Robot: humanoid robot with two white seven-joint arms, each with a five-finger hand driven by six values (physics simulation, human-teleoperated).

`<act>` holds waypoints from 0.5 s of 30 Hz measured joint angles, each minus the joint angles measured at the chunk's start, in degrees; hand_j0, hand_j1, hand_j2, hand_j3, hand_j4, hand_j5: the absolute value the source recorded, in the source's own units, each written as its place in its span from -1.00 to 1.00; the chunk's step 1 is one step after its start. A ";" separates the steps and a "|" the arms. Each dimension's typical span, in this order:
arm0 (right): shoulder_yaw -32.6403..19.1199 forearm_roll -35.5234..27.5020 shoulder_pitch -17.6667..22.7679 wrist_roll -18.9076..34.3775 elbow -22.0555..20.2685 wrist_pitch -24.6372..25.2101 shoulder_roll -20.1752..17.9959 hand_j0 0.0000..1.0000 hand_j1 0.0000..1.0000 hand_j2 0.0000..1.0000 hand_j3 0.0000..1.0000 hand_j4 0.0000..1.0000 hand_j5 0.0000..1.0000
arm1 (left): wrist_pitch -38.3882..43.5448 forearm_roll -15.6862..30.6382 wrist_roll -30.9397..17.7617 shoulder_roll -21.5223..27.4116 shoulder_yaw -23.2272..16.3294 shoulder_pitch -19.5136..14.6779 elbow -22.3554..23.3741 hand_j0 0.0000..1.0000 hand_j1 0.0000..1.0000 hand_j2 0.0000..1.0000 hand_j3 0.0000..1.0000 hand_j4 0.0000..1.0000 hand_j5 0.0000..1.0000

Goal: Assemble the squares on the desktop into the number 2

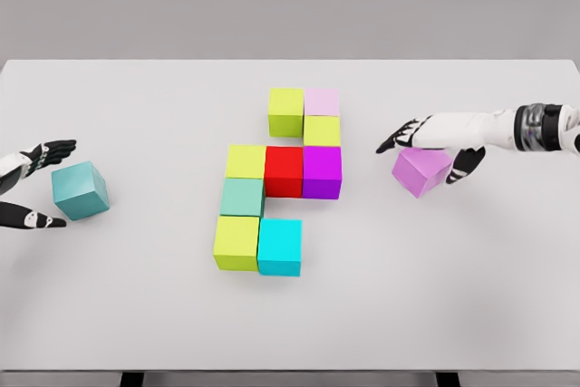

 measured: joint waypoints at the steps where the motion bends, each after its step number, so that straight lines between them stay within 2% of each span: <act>1: 0.01 0.02 -0.09 0.00 0.33 0.00 0.13 1.00 1.00 1.00 1.00 1.00 1.00 | -0.01 0.03 -0.01 -0.02 -0.03 -0.17 0.01 1.00 1.00 1.00 1.00 1.00 1.00; 6: 0.54 0.08 -0.17 0.00 0.96 0.00 0.54 0.97 0.97 0.97 0.97 0.97 0.97 | -0.01 0.06 0.02 -0.05 -0.10 -0.26 0.10 1.00 1.00 1.00 1.00 1.00 1.00; 9: 0.95 0.03 -0.26 0.00 1.04 0.00 0.70 0.76 0.76 0.76 0.76 0.76 0.76 | 0.14 0.07 0.01 -0.16 -0.12 -0.44 0.19 1.00 1.00 1.00 1.00 1.00 1.00; 13: 1.12 -0.38 -0.44 0.01 1.08 0.00 0.77 0.40 0.40 0.40 0.40 0.40 0.40 | 0.25 0.12 -0.03 -0.77 -1.22 -2.72 1.87 1.00 1.00 1.00 1.00 1.00 1.00; 15: 1.14 -0.58 -0.53 0.00 1.09 0.00 0.79 0.30 0.30 0.30 0.30 0.30 0.30 | 0.16 0.08 -0.06 -1.17 -2.02 -2.90 2.52 1.00 1.00 1.00 1.00 1.00 1.00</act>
